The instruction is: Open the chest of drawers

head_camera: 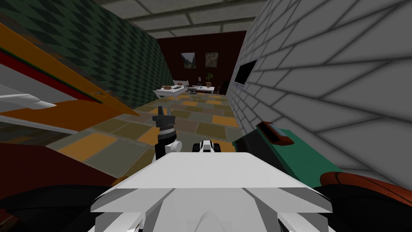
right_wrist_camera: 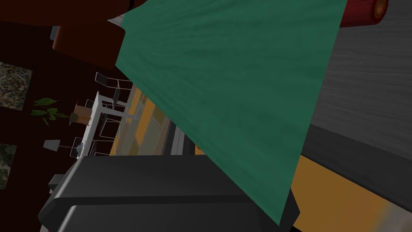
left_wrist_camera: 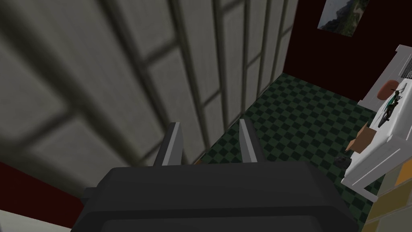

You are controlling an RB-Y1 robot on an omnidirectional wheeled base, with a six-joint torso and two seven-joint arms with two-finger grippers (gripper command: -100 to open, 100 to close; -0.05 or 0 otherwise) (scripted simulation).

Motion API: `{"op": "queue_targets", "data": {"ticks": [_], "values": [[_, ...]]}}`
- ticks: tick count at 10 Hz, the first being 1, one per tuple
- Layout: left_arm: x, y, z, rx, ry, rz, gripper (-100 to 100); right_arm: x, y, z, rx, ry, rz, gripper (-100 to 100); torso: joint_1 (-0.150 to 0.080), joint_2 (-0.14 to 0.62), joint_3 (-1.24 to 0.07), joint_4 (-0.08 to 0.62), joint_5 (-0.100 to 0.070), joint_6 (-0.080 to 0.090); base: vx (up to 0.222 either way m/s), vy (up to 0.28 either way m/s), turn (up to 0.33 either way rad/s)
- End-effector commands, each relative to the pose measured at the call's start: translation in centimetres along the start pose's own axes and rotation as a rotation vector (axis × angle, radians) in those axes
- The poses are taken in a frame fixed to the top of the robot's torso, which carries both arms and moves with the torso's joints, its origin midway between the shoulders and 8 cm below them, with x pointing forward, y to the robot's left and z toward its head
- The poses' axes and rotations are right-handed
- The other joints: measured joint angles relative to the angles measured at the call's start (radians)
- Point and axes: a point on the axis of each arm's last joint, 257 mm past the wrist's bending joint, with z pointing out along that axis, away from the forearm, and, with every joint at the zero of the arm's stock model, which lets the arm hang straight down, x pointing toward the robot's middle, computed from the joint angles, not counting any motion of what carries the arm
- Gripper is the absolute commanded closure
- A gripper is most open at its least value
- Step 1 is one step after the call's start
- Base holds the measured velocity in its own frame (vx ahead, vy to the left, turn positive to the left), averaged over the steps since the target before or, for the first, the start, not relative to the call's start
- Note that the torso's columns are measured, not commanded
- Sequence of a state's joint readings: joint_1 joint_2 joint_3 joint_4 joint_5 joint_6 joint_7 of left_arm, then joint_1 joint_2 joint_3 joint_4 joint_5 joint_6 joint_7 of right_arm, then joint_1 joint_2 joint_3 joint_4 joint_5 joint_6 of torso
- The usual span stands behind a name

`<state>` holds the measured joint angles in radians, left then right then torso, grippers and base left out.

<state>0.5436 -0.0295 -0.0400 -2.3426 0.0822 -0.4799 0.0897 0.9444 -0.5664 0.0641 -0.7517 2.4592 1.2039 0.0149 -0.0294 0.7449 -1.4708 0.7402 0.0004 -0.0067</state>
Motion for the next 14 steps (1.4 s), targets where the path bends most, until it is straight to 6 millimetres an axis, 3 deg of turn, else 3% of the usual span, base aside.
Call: {"op": "queue_targets", "data": {"ticks": [1, 3, 4, 6, 7, 8, 10, 13, 14], "values": [[0.0, 0.0, 0.0, 0.000, 0.000, 0.000, 0, 0.5, -1.9, 2.4, 0.046, 0.043, -0.017, 100, 0.010, -0.002, 0.000, 0.000, -0.003, 0.002, -0.090, 0.030, 0.017], [0.0, 0.0, 0.0, 0.000, 0.000, 0.000, 0, 1.4, -1.8, 2.3, 0.043, 0.081, -0.011, 100, 0.011, -0.010, -0.007, -0.004, 0.001, 0.007, -0.014, 0.007, 0.001], [0.0, 0.0, 0.0, 0.000, 0.000, 0.000, 0, 0.4, -3.2, 5.0, 0.065, 0.058, -0.020, 100, 0.011, -0.010, -0.008, -0.004, 0.002, 0.008, -0.130, 0.035, 0.052], [0.0, 0.0, 0.0, 0.000, 0.000, 0.000, 0, 0.7, -3.9, 5.6, 0.081, 0.093, -0.009, 100, 0.018, -0.001, -0.003, 0.000, 0.006, 0.002, -0.296, 0.110, 0.090], [0.0, 0.0, 0.0, 0.001, 0.000, 0.002, 0, 1.4, -3.8, 5.5, 0.075, 0.122, -0.014, 100, -0.007, 0.004, 0.006, 0.003, -0.013, 0.001, -0.254, -0.252, -0.888], [0.0, 0.0, 0.0, 0.000, 0.000, 0.001, 0, 1.6, -3.7, 5.5, 0.072, 0.131, -0.021, 100, -0.030, 0.014, 0.008, -0.005, -0.014, 0.035, -0.017, -0.033, -0.108], [0.0, 0.0, 0.0, 0.000, 0.000, 0.001, 0, 1.7, -4.1, 5.7, 0.082, 0.146, 0.002, 100, -0.033, 0.021, 0.011, -0.005, -0.005, 0.041, 0.000, 0.000, 0.000], [0.0, 0.0, 0.0, 0.000, 0.000, 0.001, 0, 2.1, -3.7, 5.5, 0.072, 0.150, -0.009, 100, -0.036, 0.025, 0.015, -0.004, -0.010, 0.041, 0.000, 0.000, 0.000], [0.0, 0.0, 0.0, 0.000, 0.000, 0.001, 0, -2.5, -4.9, 4.9, 0.110, 0.043, 0.082, 100, -0.034, 0.025, 0.014, -0.004, -0.006, 0.040, 0.000, 0.000, 0.000]]}}
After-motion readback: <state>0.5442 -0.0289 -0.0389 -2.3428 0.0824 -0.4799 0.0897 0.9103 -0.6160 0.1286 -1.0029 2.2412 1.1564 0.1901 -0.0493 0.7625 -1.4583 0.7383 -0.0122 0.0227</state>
